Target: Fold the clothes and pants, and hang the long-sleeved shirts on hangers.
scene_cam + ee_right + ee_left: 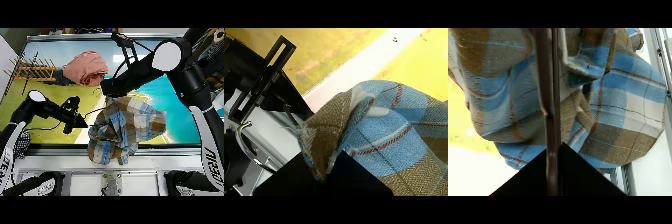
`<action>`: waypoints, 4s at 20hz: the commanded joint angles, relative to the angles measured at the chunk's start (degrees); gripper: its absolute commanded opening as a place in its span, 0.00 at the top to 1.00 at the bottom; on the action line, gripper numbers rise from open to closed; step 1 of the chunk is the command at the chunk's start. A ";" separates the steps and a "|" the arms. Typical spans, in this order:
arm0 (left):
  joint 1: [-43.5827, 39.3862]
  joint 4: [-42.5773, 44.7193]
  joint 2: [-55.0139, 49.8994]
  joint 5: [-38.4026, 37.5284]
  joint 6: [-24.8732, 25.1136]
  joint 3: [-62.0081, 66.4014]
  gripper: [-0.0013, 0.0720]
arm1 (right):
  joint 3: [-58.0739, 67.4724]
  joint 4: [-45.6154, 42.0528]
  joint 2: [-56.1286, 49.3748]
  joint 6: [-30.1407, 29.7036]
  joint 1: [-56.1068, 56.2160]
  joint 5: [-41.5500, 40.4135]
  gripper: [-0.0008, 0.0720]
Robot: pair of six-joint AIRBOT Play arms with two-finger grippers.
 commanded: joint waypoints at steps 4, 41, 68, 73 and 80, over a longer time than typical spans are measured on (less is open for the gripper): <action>0.92 -0.31 0.79 0.85 0.50 -1.70 0.97 | 0.07 1.01 -0.61 -0.13 -0.28 1.29 0.35; 0.85 -0.17 0.74 1.14 0.42 -1.73 0.96 | -69.07 52.19 29.88 -109.26 -69.37 15.61 0.34; 0.83 -0.09 0.72 -0.28 0.44 -1.70 0.96 | -73.09 54.18 19.32 -109.37 -44.81 5.95 0.34; 0.83 0.24 0.72 -0.28 0.44 -1.73 0.96 | -73.07 54.38 19.32 -109.37 -44.41 5.92 0.34; 0.83 0.28 0.72 -0.24 0.44 -1.73 0.96 | -73.07 54.36 19.34 -109.39 -44.46 5.95 0.34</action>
